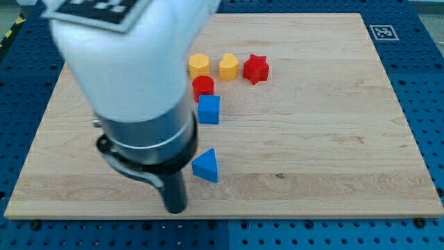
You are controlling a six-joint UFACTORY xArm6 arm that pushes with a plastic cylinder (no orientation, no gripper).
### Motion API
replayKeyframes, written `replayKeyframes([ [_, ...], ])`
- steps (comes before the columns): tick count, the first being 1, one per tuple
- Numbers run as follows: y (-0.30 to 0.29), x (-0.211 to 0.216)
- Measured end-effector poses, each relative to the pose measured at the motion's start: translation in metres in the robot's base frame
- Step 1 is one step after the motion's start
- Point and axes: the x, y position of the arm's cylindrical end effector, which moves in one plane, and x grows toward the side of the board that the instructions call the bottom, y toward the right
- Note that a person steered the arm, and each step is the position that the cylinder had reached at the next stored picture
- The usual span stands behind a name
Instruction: Slide the blue triangle bit a up
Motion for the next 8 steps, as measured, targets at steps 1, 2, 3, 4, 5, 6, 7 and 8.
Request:
replayKeyframes([
  [1, 0.024, 0.000],
  [2, 0.036, -0.002],
  [3, 0.036, -0.014],
  [4, 0.039, -0.026],
  [5, 0.049, -0.036],
  [6, 0.054, -0.046],
  [7, 0.054, -0.049],
  [8, 0.054, -0.049],
])
